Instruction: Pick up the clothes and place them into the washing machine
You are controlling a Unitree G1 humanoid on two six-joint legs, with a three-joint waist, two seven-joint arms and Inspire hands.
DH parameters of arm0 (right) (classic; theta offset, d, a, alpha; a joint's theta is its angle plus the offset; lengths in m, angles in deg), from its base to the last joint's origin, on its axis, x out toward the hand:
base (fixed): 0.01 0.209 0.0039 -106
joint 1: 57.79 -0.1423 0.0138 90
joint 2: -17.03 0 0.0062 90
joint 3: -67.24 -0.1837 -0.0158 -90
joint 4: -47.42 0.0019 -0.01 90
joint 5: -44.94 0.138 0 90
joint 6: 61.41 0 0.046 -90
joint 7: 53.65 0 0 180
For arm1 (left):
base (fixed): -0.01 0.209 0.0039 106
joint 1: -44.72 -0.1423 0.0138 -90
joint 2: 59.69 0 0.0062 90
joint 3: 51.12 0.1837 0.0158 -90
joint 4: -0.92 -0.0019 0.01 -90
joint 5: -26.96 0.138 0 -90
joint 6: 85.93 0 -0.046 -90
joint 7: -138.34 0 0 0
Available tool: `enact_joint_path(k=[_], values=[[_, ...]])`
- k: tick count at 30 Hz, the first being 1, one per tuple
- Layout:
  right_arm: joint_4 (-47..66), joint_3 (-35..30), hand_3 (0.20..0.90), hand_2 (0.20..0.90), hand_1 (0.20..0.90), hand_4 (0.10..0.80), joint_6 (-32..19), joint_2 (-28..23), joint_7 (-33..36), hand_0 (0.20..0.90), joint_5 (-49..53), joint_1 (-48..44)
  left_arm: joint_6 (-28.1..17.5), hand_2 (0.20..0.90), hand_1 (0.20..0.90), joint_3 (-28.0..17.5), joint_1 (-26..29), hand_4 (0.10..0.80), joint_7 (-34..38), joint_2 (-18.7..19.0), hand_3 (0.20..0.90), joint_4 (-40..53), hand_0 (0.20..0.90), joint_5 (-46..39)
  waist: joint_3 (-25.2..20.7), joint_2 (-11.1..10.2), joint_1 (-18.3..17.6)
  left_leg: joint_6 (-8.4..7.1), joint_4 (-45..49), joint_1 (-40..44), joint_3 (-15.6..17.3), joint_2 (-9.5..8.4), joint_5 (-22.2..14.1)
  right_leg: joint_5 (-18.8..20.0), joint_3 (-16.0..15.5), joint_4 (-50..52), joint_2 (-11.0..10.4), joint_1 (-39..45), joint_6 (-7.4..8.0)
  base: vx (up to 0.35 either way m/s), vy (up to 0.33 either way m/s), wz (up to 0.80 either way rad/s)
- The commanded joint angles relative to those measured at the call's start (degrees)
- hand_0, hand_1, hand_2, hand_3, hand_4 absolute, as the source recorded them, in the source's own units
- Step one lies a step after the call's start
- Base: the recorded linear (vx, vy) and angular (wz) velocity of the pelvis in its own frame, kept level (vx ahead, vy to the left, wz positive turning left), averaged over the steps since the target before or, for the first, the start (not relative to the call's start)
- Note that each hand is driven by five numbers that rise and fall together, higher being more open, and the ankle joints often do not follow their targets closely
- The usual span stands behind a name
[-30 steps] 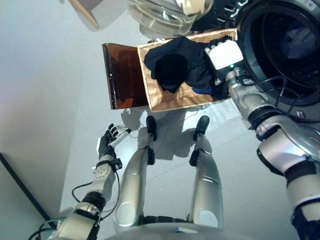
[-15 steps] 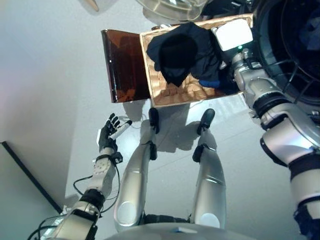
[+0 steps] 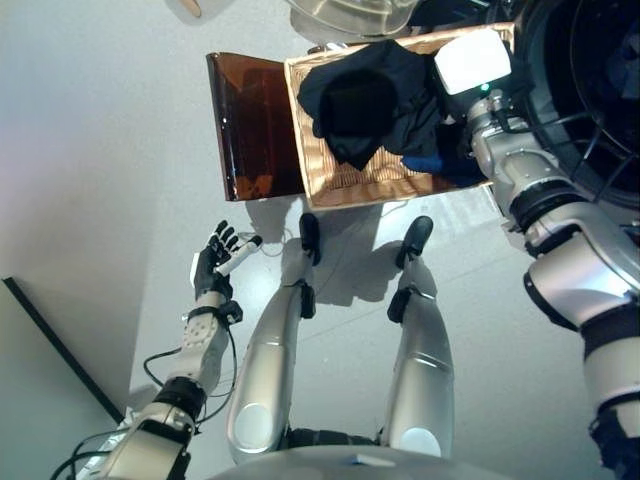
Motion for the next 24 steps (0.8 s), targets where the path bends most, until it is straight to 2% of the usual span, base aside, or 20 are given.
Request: enact_joint_path(k=[1,11,16,24], values=[[1.67,2.51,0.2,0.2,0.2,0.3,1.08,-4.59,3.7,0.2,1.09,-8.27,-3.62,0.9,0.9,-2.6,-5.8,0.8,0.43,4.06,0.9,3.59,0.9,-0.13,-0.99,2.77,0.52,-5.51,-2.04,-2.41,-1.58,-0.53,2.21,-8.32,0.21,11.75,0.31,-2.03,1.39,0.0,0.0,0.0],[4.99,0.42,0.2,0.2,0.2,0.3,-0.05,-5.21,5.47,0.2,3.45,-7.63,-3.55,0.9,0.9,-2.25,-5.45,0.8,0.39,3.68,0.9,2.2,0.9,0.15,-1.03,2.25,0.18,-5.45,-2.4,-0.3,-1.62,-0.26,2.15,-8.38,-0.09,11.46,0.43,-0.04,1.52,0.0,0.0,0.0],[13.54,-3.9,0.2,0.2,0.2,0.3,-1.7,-6.77,7.36,0.2,6.49,-4.89,-3.39,0.9,0.9,-2.77,-4.91,0.8,0.82,2.89,0.9,-0.46,0.9,0.53,-1.73,1.4,-0.46,-5.46,-2.43,1.23,-1.43,-0.07,1.74,-8.52,-0.11,11.15,0.58,1.49,1.59,0.013,-0.003,-0.01],[21.11,-9.69,0.2,0.2,0.2,0.3,-3.87,-6.92,8.19,0.2,10.6,-0.36,-3.31,0.9,0.9,-3.38,-4.28,0.8,1.33,1.81,0.9,-3.04,0.9,0.57,-2.86,0.42,-1.03,-5.45,-2.99,3.36,-1.25,0.15,1.27,-8.56,-0.21,10.09,0.65,3.77,1.75,0.019,0.002,-0.03]])
